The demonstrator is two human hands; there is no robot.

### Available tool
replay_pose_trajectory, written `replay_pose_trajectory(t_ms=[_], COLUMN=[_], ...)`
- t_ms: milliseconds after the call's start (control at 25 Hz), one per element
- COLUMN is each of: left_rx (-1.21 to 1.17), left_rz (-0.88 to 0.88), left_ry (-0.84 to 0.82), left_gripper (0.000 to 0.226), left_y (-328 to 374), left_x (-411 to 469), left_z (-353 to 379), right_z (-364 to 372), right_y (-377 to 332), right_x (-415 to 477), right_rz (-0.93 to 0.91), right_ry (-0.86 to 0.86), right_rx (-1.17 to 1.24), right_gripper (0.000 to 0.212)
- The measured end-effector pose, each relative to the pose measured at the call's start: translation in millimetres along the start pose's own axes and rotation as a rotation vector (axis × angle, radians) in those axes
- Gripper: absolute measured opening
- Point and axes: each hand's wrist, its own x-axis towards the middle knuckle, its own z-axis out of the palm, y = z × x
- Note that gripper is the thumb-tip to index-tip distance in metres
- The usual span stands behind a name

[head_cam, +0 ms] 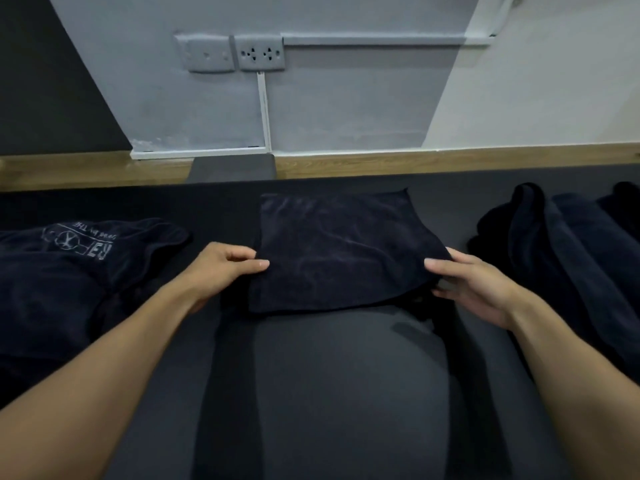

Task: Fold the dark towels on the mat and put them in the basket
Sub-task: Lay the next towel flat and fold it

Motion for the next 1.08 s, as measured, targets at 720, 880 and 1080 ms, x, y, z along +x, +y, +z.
replay_pose_trajectory(t_ms=[720,880,1080], left_rx=[-0.294,-0.202,-0.082], left_rz=[-0.077,-0.141,-0.192], left_ry=[0.207,0.038,-0.167], left_gripper=[0.02,0.042,0.024], left_y=[-12.4,-18.7,-38.1], left_x=[-18.2,-42.3,-87.5], left_z=[10.7,5.4,4.4], right_z=[11.7,21.2,14.9], right_y=[19.6,29.7,53.2], right_x=[-18.1,-31.2,-65.7], right_rz=[-0.012,-0.02,0.06], right_ry=[0.319,0.424,0.34], right_rx=[0.451,0.252,-0.002], right_gripper=[0.024,0.02,0.024])
